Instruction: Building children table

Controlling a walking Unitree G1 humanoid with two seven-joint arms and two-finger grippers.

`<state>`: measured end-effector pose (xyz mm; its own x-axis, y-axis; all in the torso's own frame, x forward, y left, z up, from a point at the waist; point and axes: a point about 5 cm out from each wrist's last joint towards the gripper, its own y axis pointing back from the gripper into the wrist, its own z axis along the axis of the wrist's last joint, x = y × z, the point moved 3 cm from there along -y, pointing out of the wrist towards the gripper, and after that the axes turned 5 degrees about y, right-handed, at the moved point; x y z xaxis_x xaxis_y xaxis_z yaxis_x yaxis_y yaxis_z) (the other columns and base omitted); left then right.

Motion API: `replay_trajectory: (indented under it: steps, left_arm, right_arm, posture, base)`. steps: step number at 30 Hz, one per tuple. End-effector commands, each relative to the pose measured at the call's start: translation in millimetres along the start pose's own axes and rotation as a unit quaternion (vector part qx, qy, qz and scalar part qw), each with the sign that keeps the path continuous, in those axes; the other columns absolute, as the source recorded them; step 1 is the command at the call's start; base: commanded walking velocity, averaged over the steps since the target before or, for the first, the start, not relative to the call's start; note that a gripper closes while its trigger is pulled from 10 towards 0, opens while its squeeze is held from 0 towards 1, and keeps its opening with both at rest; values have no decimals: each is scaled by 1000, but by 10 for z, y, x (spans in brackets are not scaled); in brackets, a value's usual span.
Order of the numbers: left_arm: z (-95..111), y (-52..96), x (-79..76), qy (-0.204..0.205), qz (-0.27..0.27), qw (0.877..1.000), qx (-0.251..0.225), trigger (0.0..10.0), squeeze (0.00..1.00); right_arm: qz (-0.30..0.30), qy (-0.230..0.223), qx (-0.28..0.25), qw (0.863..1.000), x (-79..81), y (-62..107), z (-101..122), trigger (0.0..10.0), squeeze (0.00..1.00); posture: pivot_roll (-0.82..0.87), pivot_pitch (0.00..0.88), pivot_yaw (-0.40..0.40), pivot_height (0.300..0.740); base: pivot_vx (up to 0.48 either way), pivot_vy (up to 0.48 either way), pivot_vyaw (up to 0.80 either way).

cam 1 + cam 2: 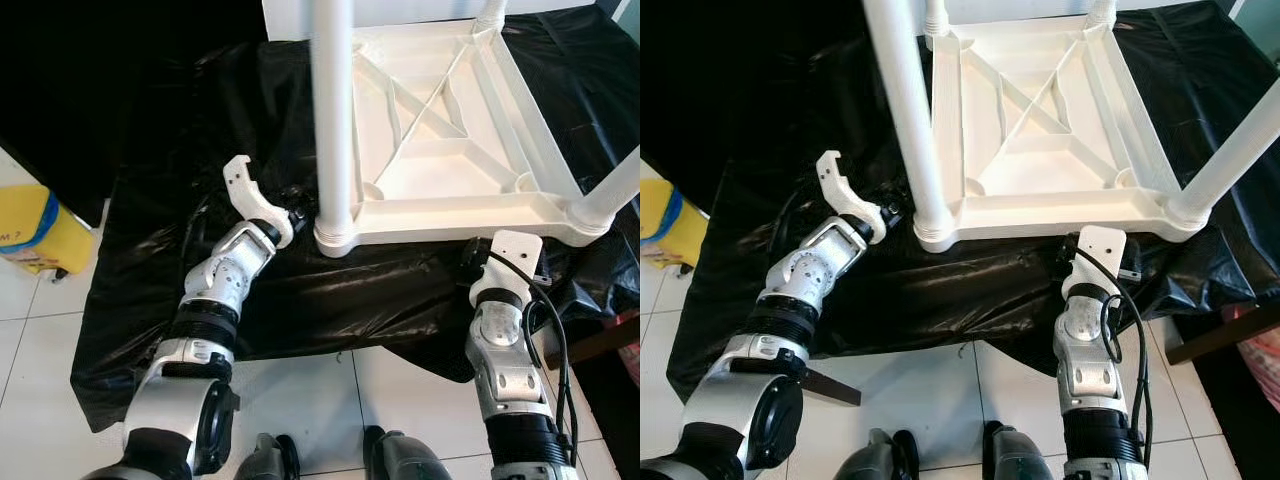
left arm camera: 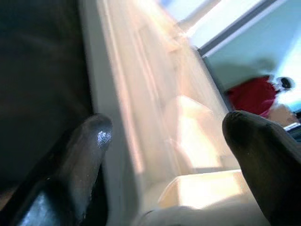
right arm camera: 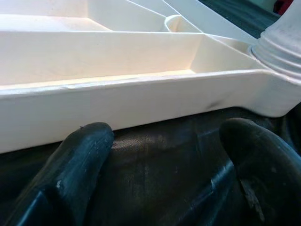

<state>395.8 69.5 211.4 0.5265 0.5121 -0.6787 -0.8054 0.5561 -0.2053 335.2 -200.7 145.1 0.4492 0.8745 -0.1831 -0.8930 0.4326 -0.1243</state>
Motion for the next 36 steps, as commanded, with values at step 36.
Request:
replay_trajectory:
  steps: [36]
  left_arm:
    - [-1195, 472, -1966, 132, -513, 842, 101, 10000, 0]
  right_arm:
    - [218, -51, -37, 974, 426, -438, 65, 10000, 0]
  posture:
    - [-198, 240, 42, 740]
  base:
    - [0, 0, 0]
